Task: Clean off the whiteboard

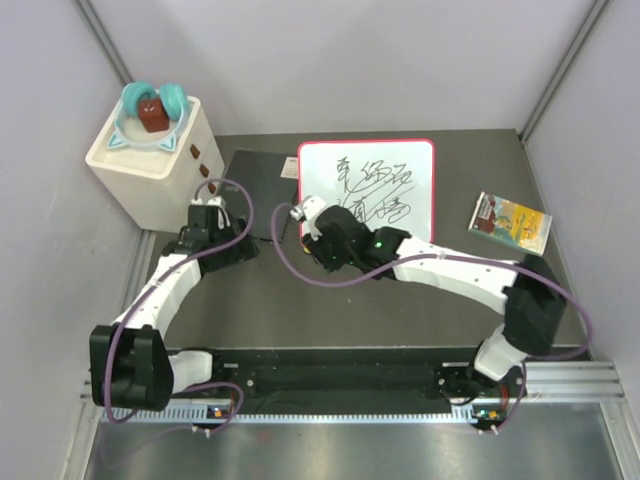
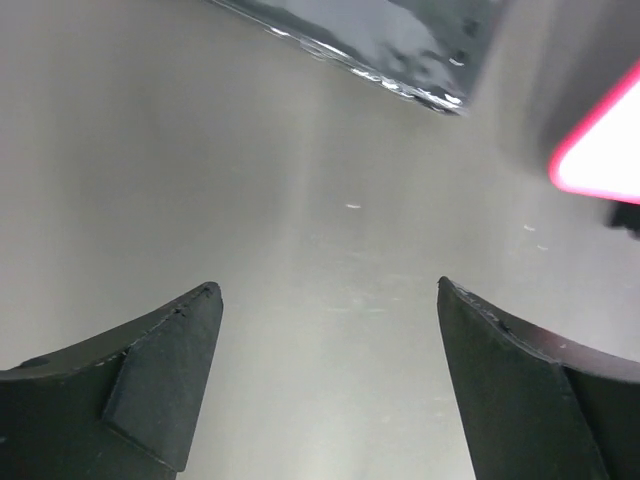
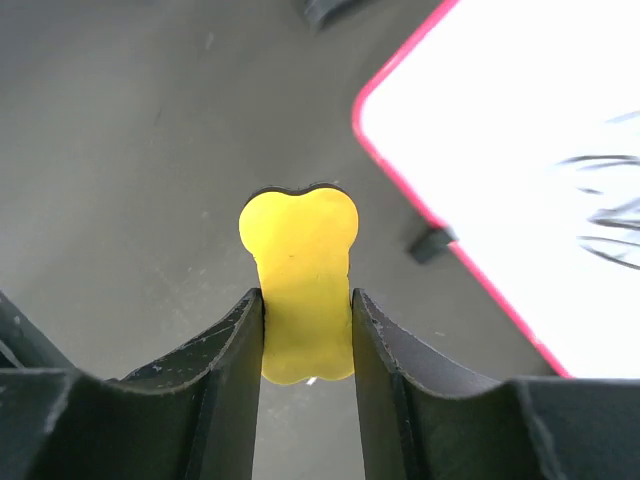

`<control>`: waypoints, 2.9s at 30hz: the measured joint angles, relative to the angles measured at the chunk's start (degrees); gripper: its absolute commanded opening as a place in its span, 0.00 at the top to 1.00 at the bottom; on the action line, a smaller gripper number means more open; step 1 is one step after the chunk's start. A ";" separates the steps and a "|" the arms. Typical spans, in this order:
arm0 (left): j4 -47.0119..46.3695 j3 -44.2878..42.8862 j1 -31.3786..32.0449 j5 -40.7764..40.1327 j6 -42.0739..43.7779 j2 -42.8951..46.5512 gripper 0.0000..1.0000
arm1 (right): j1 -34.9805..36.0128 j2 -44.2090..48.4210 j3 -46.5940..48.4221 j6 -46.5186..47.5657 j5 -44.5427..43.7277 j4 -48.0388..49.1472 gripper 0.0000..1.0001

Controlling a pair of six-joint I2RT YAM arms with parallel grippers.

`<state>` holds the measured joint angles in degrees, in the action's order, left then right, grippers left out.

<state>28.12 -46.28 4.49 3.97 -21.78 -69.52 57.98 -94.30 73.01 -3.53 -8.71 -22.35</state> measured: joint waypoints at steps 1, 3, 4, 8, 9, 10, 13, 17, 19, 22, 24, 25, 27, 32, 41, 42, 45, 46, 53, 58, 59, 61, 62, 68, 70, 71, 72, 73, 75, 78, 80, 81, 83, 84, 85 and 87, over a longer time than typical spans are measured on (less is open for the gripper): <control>-1.64 1.64 0.00 1.97 -0.50 0.20 0.07 | 0.00 2.25 -0.24 -0.44 -1.49 -0.22 1.00; -5.60 4.46 0.00 5.97 -1.70 0.52 0.05 | -0.02 6.12 -1.03 -1.05 -4.68 -0.33 1.00; -7.74 5.53 0.00 8.17 -2.54 0.57 0.05 | -0.02 7.91 -1.84 -1.07 -6.21 -0.17 1.00; -19.26 9.25 0.00 16.59 -6.05 0.59 0.06 | -0.42 13.14 -6.29 -1.16 -9.64 0.00 1.00; -22.64 10.12 0.02 18.34 -6.99 0.50 0.06 | -0.94 14.01 -7.39 -1.22 -9.90 0.04 1.00; -25.86 10.86 0.07 20.09 -7.89 0.22 0.06 | -1.40 14.38 -7.91 -1.31 -9.94 0.04 1.00; -35.58 11.91 0.22 24.90 -10.29 -2.62 0.08 | -3.87 14.64 -8.92 -2.08 -9.27 0.00 1.00; -46.14 12.22 1.97 29.00 -11.74 -8.79 0.08 | -7.80 14.73 -9.40 -2.78 -8.57 0.44 1.00; -49.62 12.11 3.58 29.88 -11.67 -11.56 0.09 | -9.27 14.78 -9.66 -3.15 -7.93 0.44 1.00; -54.18 11.41 5.49 31.43 -11.96 -17.29 0.10 | -11.65 14.88 -9.75 -3.74 -6.47 0.44 1.00; -57.55 11.34 6.21 32.33 -12.81 -20.94 0.11 | -13.44 15.34 -9.92 -4.22 -5.79 0.52 1.00; -59.34 11.34 6.56 32.83 -13.31 -22.93 0.12 | -14.45 15.69 -10.10 -4.39 -5.35 0.59 1.00; -62.25 11.34 6.95 33.42 -14.23 -25.66 0.12 | -16.11 16.55 -10.47 -4.74 -4.44 0.85 1.00; -69.96 10.71 7.23 34.82 -16.76 -31.32 0.15 | -18.03 16.98 -10.51 -5.51 -2.82 1.44 1.00; -80.35 6.64 7.23 36.96 -20.15 -40.63 0.31 | -18.67 15.82 -10.51 -6.16 -2.29 1.79 1.00; -81.00 6.32 7.23 37.24 -20.33 -41.20 0.33 | -18.84 15.54 -10.49 -6.40 -2.40 1.81 1.00; -82.88 5.88 7.26 37.83 -20.55 -42.32 0.43 | -20.11 14.62 -10.51 -7.30 -2.36 2.67 1.00; -83.36 5.88 7.26 38.05 -20.59 -42.40 0.45 | -20.63 14.38 -10.51 -7.74 -2.25 3.10 1.00; -86.77 6.08 7.26 38.91 -20.63 -42.49 0.53 | -25.70 9.57 -10.51 -12.15 0.33 7.41 1.00; -88.56 7.08 7.23 39.28 -20.72 -42.51 0.65 | -25.94 4.48 -10.47 -14.16 0.66 10.12 1.00; -88.59 7.21 7.23 39.30 -20.63 -42.51 0.69 | -25.94 3.56 -10.47 -14.36 0.57 10.62 1.00; -88.74 7.52 7.23 39.34 -20.48 -42.51 0.76 | -25.94 2.14 -10.49 -14.69 -0.11 11.54 1.00; -88.85 7.61 7.23 39.74 -20.31 -42.53 0.78 | -25.94 1.81 -10.49 -14.75 -0.61 11.98 1.00; -93.46 7.61 7.50 44.94 -20.55 -43.28 1.00 | -25.94 1.68 -10.75 -15.28 -3.50 15.72 1.00; -94.88 7.61 7.56 46.34 -20.85 -43.30 1.00 | -25.94 1.68 -10.78 -15.58 -4.07 17.00 1.00; -95.19 7.61 7.56 46.60 -20.85 -43.30 1.00 | -25.94 1.66 -10.78 -15.63 -4.39 17.64 1.00; -95.23 7.67 7.56 46.62 -20.85 -43.30 1.00 | -25.94 1.55 -10.78 -15.69 -4.70 18.12 1.00; -95.30 7.82 7.56 46.58 -20.79 -43.30 1.00 | -25.94 1.38 -10.78 -15.74 -4.94 18.53 1.00; -95.60 8.35 7.56 46.31 -20.59 -43.50 1.00 | -25.94 0.26 -10.73 -15.80 -5.27 19.43 1.00; -96.43 9.11 7.50 45.66 -20.55 -44.11 1.00 | -25.94 -2.47 -10.49 -15.85 -5.38 20.41 1.00; -96.72 9.22 7.39 45.13 -20.76 -44.87 1.00 | -25.90 -3.50 -9.86 -15.85 -5.31 20.72 1.00; -97.18 9.25 7.30 45.05 -20.79 -45.40 1.00 | -25.83 -3.67 -9.79 -15.89 -5.33 20.79 1.00; -97.70 9.27 7.23 44.94 -21.05 -45.90 1.00 | -25.83 -4.07 -9.51 -16.11 -5.29 20.87 1.00; -98.09 9.27 7.23 44.83 -21.24 -46.18 1.00 | -25.77 -4.20 -9.44 -16.15 -5.31 21.00 1.00; -98.36 9.29 7.23 44.78 -21.42 -46.42 1.00 | -25.68 -4.31 -9.44 -16.17 -5.42 21.14 1.00; -98.68 9.55 7.19 44.48 -21.62 -46.73 1.00 | -24.72 -4.61 -9.44 -16.06 -6.38 21.79 1.00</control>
<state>-70.57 -36.73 11.68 48.45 -43.40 -116.25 33.26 -98.91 63.57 -19.59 -15.09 -0.56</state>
